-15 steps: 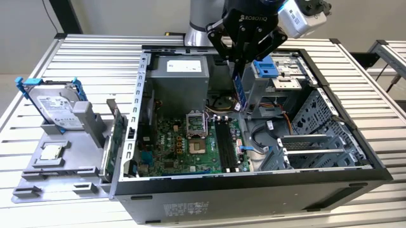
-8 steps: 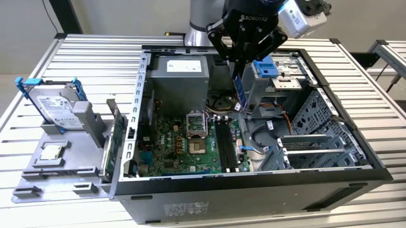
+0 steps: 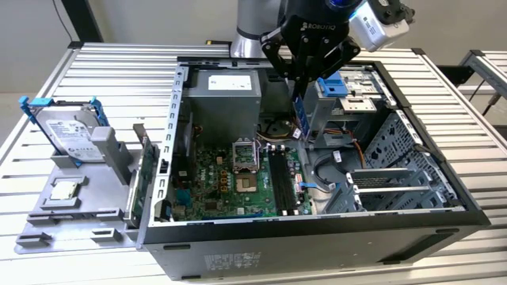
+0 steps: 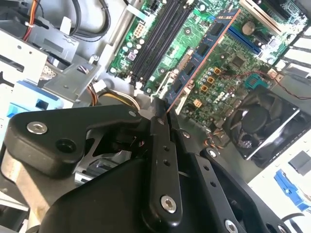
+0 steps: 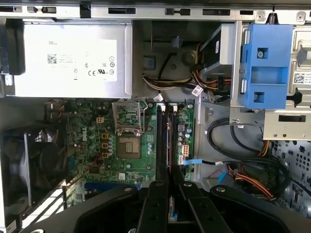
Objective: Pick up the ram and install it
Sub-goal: 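Insert the ram into the slot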
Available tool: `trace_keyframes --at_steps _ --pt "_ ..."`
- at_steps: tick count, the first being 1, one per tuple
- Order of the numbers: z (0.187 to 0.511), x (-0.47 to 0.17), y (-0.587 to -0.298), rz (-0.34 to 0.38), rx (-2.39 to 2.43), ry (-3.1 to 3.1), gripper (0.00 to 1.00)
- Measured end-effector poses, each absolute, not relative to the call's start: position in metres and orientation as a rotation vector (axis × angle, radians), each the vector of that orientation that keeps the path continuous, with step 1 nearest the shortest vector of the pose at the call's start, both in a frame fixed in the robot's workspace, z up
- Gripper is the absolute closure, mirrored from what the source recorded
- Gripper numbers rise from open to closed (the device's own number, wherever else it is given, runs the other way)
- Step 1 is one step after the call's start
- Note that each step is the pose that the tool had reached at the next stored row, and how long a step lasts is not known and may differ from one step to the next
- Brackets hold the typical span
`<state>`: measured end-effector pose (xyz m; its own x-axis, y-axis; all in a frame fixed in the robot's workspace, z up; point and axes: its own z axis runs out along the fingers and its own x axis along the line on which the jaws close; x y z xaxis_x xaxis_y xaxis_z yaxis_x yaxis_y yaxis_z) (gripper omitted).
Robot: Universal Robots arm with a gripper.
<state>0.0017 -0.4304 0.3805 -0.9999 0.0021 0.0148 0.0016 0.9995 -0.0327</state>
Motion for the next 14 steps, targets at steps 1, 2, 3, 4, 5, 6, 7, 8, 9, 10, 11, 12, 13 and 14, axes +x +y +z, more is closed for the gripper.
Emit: trace_keyframes --at_steps 1,2,3,4,5,6,7,8,9,10,11,12,13,14 --pt "0.379 0.002 -0.43 0.052 -0.003 -3.126 1.0" --pt "0.377 0.003 -0.43 0.052 -0.003 -3.126 1.0" --pt "0.375 0.003 -0.43 0.052 -0.003 -3.126 1.0" --pt "0.373 0.003 -0.43 0.052 -0.003 -3.126 1.0" --pt "0.372 0.004 -0.43 0.052 -0.003 -3.126 1.0" --pt "0.37 0.004 -0.43 0.052 -0.003 -3.126 1.0" --pt "0.368 0.005 -0.43 0.052 -0.003 -3.126 1.0" --pt "0.366 0.006 -0.43 0.052 -0.003 -3.126 1.0" --pt "0.364 0.006 -0.43 0.052 -0.003 -3.126 1.0" --pt "0.362 0.007 -0.43 0.052 -0.003 -3.126 1.0" --pt "0.361 0.007 -0.43 0.052 -0.003 -3.126 1.0" --pt "0.359 0.008 -0.43 0.052 -0.003 -3.126 1.0" --pt "0.357 0.008 -0.43 0.052 -0.003 -3.126 1.0" --pt "0.355 0.009 -0.43 0.052 -0.003 -3.126 1.0"
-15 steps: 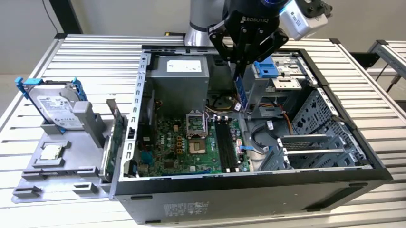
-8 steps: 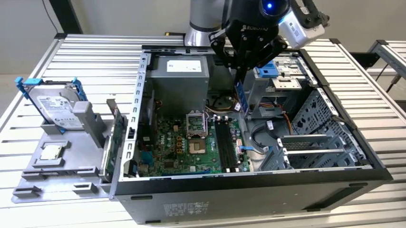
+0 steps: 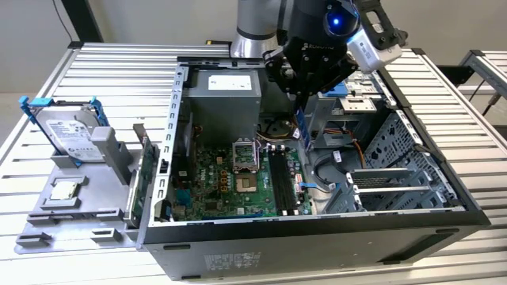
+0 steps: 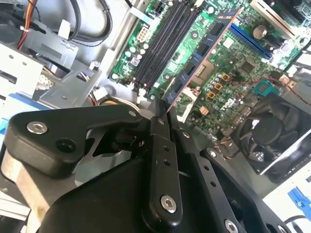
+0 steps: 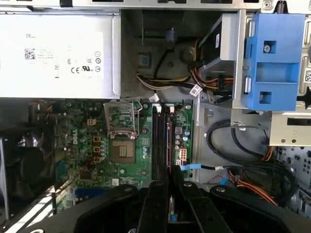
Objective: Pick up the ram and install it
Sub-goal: 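Insert the ram into the slot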
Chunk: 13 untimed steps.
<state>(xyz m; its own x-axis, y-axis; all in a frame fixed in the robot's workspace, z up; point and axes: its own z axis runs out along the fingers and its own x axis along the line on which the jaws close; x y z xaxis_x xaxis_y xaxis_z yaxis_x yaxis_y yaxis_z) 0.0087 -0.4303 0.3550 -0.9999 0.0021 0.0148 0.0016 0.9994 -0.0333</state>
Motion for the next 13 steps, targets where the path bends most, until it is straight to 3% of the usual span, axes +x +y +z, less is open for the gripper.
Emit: trace_keyframes --at_steps 13 --pt "0.331 0.012 -0.43 0.052 -0.015 -3.126 1.0"
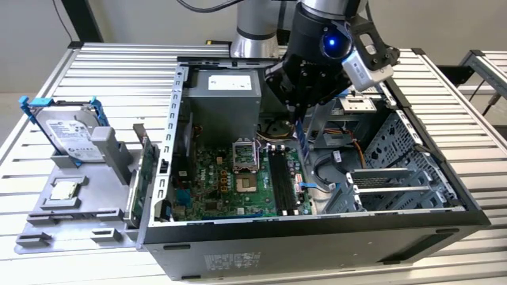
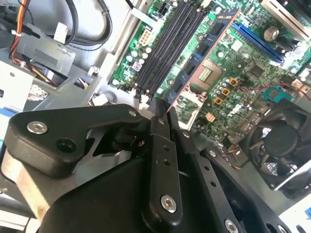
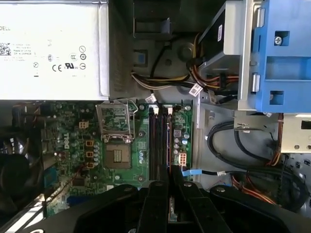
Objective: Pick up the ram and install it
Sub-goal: 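Insert the ram into the slot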
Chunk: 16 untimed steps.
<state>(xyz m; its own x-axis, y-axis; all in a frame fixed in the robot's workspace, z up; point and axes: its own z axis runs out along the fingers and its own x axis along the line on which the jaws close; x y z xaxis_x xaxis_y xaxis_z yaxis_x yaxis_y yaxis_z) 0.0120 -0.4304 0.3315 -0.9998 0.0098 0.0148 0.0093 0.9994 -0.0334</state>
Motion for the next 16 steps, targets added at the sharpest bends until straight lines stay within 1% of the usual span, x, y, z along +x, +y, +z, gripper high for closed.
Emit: trace_keyframes --at_steps 16 --pt "0.306 0.012 -0.431 0.052 -0.015 -3.126 1.0"
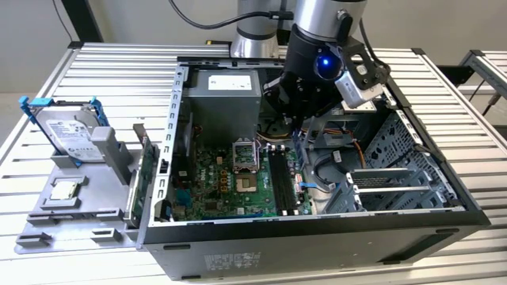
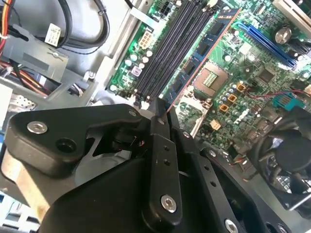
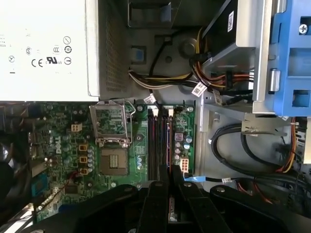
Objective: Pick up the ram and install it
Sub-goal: 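Insert the ram into the slot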
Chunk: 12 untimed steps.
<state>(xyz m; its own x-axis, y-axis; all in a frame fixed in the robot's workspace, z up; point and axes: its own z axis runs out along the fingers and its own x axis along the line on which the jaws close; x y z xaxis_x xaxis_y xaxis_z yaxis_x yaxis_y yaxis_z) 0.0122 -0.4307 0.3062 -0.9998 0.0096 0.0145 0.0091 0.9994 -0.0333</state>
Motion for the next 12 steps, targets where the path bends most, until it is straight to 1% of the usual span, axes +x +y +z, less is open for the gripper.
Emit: trace_keyframes --at_steps 12 --pt "0.288 0.012 -0.431 0.052 -0.015 -3.127 1.0"
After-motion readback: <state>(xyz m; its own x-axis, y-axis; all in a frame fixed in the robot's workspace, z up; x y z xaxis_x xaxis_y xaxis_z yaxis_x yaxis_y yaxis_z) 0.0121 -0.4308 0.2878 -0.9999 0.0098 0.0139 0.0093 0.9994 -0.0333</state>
